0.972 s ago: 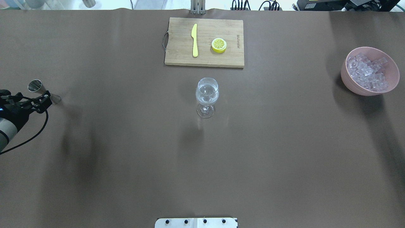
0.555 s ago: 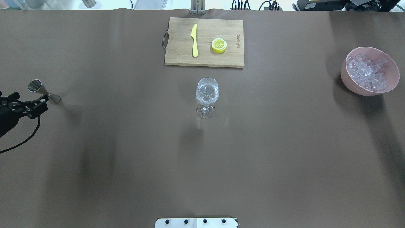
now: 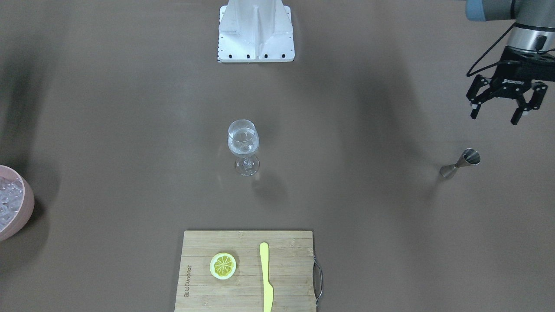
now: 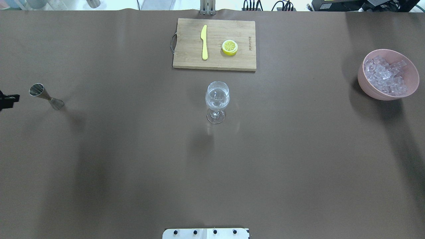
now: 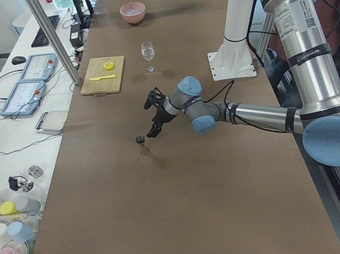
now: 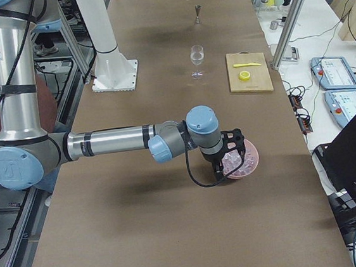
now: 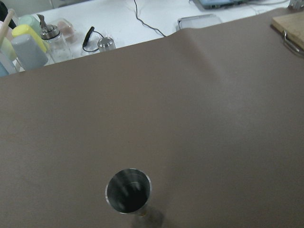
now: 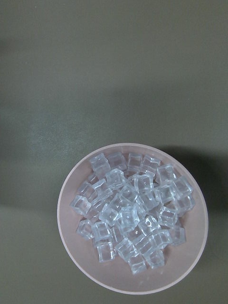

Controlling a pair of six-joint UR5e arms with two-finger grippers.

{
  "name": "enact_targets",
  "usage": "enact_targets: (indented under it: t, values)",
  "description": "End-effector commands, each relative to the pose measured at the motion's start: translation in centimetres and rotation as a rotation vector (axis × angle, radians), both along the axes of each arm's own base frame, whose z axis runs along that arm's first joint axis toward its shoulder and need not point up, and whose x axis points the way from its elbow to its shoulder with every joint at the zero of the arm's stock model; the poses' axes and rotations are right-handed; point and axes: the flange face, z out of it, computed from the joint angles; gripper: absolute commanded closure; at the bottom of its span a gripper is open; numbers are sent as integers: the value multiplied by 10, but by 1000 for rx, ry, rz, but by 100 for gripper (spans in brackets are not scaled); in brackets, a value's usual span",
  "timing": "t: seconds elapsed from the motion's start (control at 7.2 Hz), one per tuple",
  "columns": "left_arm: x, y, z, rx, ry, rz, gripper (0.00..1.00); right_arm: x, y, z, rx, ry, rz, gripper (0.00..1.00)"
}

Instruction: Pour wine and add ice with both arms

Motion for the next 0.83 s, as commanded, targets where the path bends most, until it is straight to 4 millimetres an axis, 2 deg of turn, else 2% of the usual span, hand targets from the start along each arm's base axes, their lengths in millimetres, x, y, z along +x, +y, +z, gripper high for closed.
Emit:
enact_targets:
  t: [0.0,0.14,0.28,0.42,0.56,0.69]
  values:
    - [-100,-29,8,-55,-129,158,2,0,-1,-2,2,-2,0,0]
    - [-132,-32,20,-125,-190,213,1,-1,-1,-3,4,-2,-2,0]
    - [-163,-29,45,-219,-235,276,1,-5,-2,-3,5,-2,-9,0]
    - [-176,-25,81,-315,-261,369,1,-22,-8,-17,-2,-12,-9,0]
    - [-185,-29,86,-312,-264,391,1,-63,-28,-47,-27,-19,19,0]
    - [-201,-25,85,-314,-242,345,1,-112,-43,-65,-56,-12,30,1]
